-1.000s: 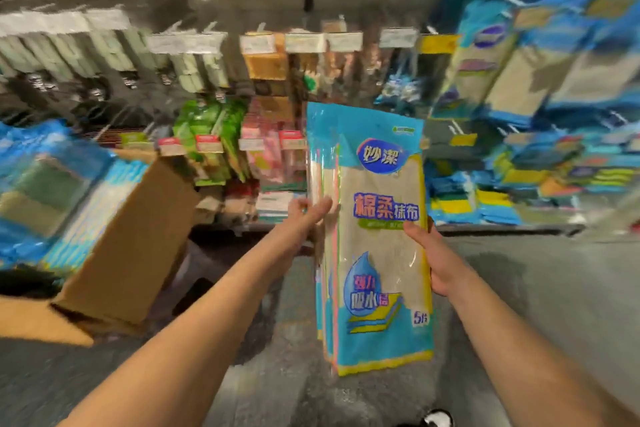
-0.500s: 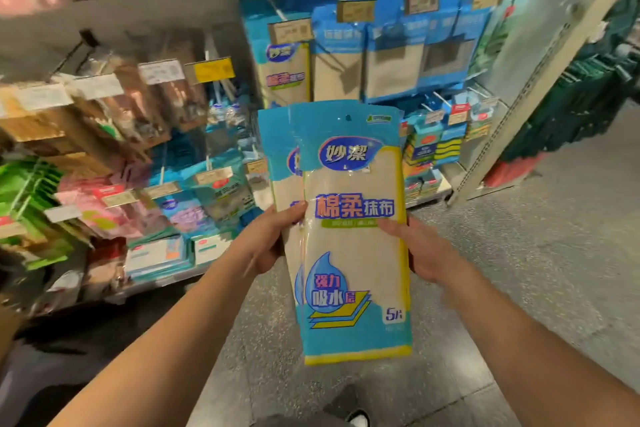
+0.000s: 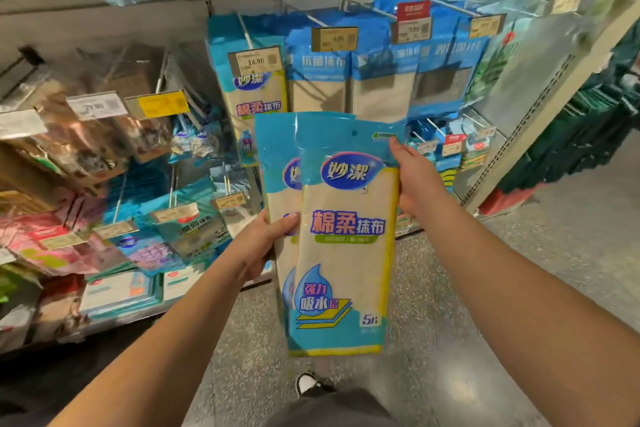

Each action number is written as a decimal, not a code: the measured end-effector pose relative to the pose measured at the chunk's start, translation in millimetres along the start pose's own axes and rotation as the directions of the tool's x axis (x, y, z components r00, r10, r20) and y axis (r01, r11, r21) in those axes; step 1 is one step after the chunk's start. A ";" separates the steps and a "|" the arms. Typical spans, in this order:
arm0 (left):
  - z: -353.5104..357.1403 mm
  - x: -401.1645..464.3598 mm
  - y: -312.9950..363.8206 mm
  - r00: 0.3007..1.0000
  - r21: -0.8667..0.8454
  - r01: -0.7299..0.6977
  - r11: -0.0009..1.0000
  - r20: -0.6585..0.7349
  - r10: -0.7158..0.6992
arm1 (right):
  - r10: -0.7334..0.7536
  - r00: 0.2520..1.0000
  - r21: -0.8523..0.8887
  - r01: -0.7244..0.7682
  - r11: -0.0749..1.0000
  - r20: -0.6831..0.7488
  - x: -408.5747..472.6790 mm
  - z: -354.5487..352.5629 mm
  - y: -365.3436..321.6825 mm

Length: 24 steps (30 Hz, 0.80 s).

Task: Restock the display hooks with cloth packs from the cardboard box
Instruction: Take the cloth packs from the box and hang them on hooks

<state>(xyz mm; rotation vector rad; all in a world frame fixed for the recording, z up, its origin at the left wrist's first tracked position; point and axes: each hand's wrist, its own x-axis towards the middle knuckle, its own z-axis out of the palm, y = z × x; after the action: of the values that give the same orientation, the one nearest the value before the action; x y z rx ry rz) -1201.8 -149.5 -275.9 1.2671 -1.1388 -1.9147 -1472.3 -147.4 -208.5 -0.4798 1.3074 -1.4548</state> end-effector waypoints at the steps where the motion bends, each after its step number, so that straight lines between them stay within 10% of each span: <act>1: -3.7 7.1 4.5 1.000 0.015 0.001 1.000 -0.029 0.000 | 0.017 1.000 0.020 -0.017 1.000 -0.013 11.2 -0.1 -2.7; 10: -66.1 42.3 31.1 0.968 0.476 0.031 0.879 -0.234 0.092 | -0.015 0.998 -0.072 0.020 0.997 0.063 86.0 -6.9 -37.4; 15: -77.9 41.0 41.0 0.933 0.867 0.188 0.462 -0.304 0.192 | -0.030 0.995 -0.178 0.047 0.983 0.095 116.6 -0.7 -48.3; 24: -45.8 65.2 107.4 0.976 0.990 0.038 -0.135 -0.008 0.218 | 0.046 0.940 -0.509 0.142 0.849 0.338 194.9 66.1 -24.6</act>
<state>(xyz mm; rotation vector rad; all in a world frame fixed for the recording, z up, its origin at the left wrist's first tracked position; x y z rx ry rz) -1184.3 -269.0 -218.3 1.8423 -2.7336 -0.2909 -1495.7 -352.0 -232.2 -1.0870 1.4072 -0.9711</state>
